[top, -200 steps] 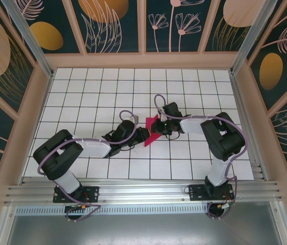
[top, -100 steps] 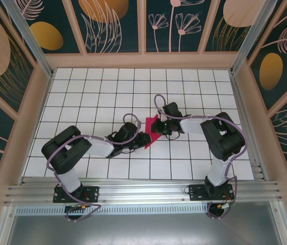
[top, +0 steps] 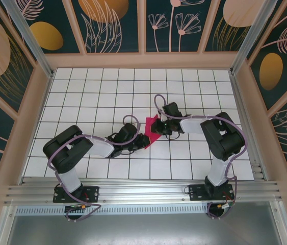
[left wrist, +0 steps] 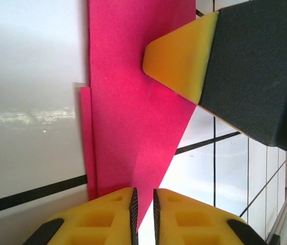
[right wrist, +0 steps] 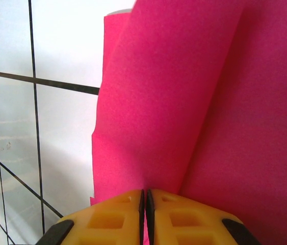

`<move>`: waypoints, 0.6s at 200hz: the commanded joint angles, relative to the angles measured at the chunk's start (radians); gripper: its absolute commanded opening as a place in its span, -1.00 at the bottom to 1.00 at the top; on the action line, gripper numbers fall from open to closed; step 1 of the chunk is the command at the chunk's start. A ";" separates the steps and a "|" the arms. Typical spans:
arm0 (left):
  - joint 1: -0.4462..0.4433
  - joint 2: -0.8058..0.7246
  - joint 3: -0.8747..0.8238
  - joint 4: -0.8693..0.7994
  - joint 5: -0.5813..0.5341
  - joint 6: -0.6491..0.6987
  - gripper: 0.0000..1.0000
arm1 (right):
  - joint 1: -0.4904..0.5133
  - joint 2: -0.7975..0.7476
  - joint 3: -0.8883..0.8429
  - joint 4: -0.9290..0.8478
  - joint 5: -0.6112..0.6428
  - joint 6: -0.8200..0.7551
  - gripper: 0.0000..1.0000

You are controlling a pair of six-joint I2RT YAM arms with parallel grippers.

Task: Fold a paper plane with a square sheet of paper (pick it up from the middle)
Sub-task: Fourth fold the wing at the center of the table.

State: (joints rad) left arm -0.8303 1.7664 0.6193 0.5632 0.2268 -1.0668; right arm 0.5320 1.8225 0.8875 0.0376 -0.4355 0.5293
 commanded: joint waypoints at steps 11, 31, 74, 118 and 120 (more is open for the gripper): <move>0.000 0.004 -0.026 -0.069 -0.017 0.002 -0.62 | 0.002 0.056 -0.009 -0.052 0.078 -0.002 -0.72; 0.000 -0.006 -0.026 -0.041 0.010 -0.001 -0.62 | 0.002 0.057 -0.009 -0.052 0.078 -0.002 -0.72; 0.000 -0.076 -0.026 -0.002 0.036 -0.008 -0.60 | 0.002 0.055 -0.013 -0.052 0.080 -0.002 -0.72; -0.005 -0.079 0.005 -0.034 0.044 0.013 -0.58 | 0.002 0.063 -0.009 -0.051 0.078 0.002 -0.73; -0.006 -0.077 0.006 -0.033 0.045 0.011 -0.58 | 0.002 0.063 -0.009 -0.050 0.078 0.002 -0.73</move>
State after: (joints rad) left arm -0.8303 1.6894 0.6052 0.5625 0.2443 -1.0668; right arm 0.5320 1.8233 0.8875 0.0376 -0.4355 0.5297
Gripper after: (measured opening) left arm 0.208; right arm 0.138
